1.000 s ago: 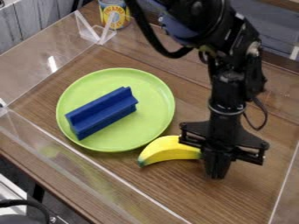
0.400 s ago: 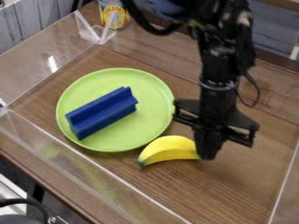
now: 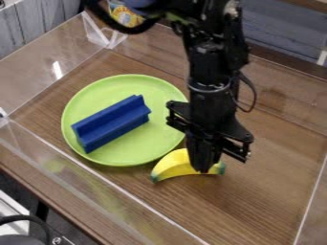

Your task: Put the banana in the green plate

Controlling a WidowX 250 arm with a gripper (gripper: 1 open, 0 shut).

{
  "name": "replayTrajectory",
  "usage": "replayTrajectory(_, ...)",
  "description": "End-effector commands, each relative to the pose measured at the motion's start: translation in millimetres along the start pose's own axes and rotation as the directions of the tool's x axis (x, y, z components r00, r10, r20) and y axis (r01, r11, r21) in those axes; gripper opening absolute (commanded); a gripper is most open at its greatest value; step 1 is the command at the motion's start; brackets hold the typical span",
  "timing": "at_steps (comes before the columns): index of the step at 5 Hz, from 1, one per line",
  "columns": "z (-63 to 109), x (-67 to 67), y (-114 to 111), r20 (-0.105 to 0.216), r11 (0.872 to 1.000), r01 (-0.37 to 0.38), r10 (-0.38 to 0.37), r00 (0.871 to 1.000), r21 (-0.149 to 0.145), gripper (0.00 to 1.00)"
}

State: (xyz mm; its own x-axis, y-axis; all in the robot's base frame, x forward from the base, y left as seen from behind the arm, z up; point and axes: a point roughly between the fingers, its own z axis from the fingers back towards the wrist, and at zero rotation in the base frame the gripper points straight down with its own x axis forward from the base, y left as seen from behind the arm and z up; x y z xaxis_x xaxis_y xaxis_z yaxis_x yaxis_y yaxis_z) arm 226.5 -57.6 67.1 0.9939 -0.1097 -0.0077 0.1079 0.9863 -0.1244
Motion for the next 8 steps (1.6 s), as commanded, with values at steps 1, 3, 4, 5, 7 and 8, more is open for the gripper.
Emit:
replayTrajectory(1, 12.6, -3.2, -3, 0.051, 1.0, 0.018, -0.018, 0.999, -0.002, 0.0)
replayTrajectory(3, 24.7, 1.1, 3, 0.075, 0.999, -0.045, 0.046, 0.996, -0.01, 0.0)
replayTrajectory(4, 29.7, 4.1, 10, 0.089, 0.997, -0.073, 0.075, 0.993, -0.016, 0.0)
replayTrajectory(5, 30.9, 7.0, 17, 0.103, 0.994, -0.106, 0.107, 0.989, -0.016, 0.0)
replayTrajectory(7, 4.0, 19.2, 25, 0.102, 0.992, -0.127, 0.128, 0.986, -0.021, 0.0)
replayTrajectory(8, -1.9, 23.4, 32, 0.097, 0.995, -0.1, 0.102, 0.99, -0.024, 0.0)
